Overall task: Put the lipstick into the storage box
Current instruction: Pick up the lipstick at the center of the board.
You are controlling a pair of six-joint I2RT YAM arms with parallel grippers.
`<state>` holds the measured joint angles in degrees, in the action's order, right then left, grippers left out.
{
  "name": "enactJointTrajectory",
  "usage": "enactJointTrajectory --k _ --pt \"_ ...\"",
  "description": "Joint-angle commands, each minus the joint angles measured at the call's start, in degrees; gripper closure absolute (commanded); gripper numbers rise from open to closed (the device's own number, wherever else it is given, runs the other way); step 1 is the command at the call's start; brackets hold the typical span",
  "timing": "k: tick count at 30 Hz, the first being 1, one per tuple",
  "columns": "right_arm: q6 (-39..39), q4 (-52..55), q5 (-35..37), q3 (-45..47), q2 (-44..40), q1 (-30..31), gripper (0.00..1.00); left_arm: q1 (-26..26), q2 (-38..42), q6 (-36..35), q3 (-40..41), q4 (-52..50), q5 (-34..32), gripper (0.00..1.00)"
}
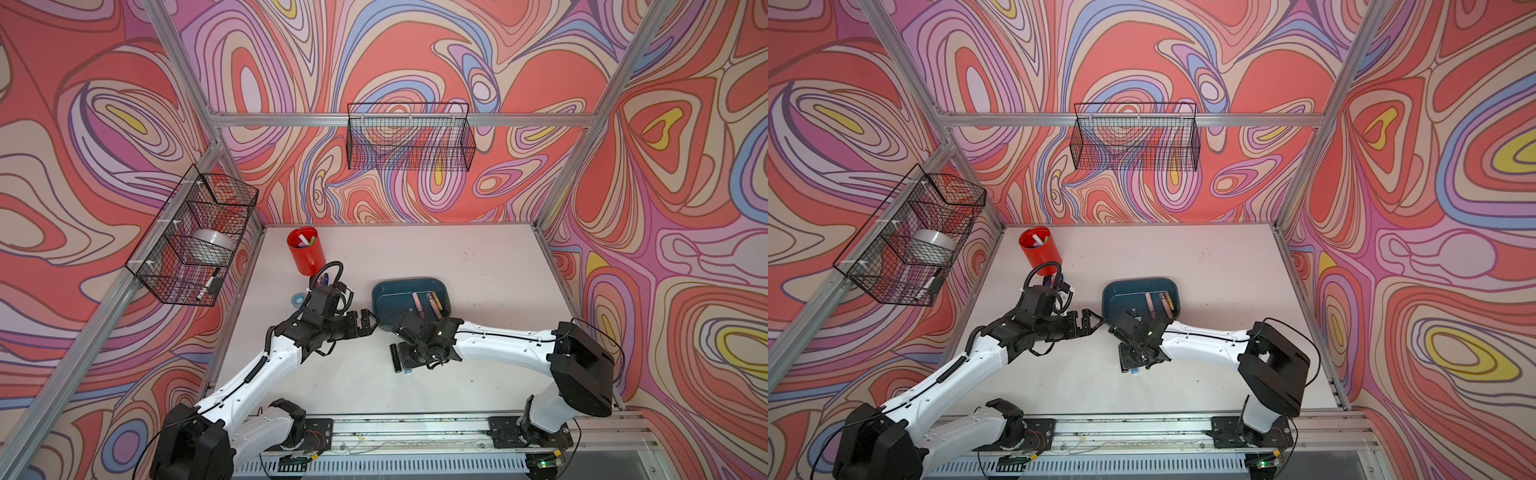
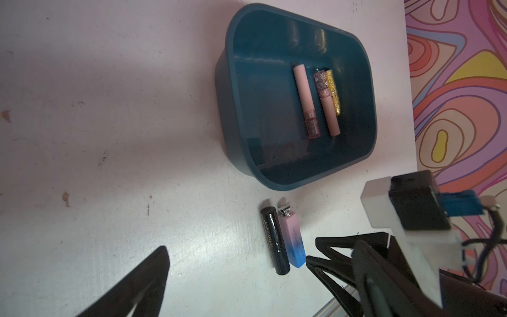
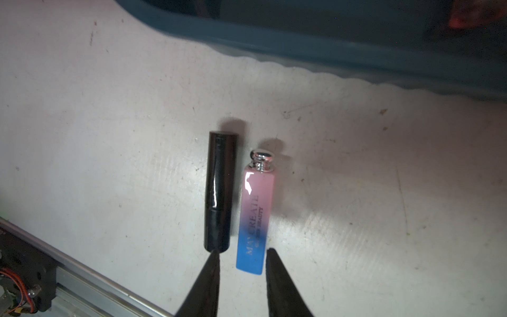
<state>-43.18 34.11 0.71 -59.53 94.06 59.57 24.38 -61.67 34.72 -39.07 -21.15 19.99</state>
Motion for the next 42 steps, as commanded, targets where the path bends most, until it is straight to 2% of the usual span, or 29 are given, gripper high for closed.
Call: enactJointTrajectory --k 1,29,32,36,42 --pt "-0.61 -1.41 1.15 0.99 1.74 0.19 0.69 0.14 0.41 0.38 -0.02 0.11 -0.93 0.0" --pt "1.15 -1.49 2.57 -0.92 9.75 0.19 0.7 0.03 1.5 -0.92 -1.36 -2.02 -1.62 0.0" --pt "1.17 -1.1 2.62 -1.41 10.6 0.19 0.73 0.03 1.84 -0.92 -1.44 -2.37 -1.94 0.0" --pt "0.82 -0.46 2.89 -1.51 9.94 0.24 0.79 -0.03 2.28 -0.93 -1.2 -2.41 -2.14 0.0" --pt "0.28 2.92 4.07 -3.82 5.72 0.22 0.8 0.0 2.07 -0.97 -1.18 -2.19 -2.04 0.0"
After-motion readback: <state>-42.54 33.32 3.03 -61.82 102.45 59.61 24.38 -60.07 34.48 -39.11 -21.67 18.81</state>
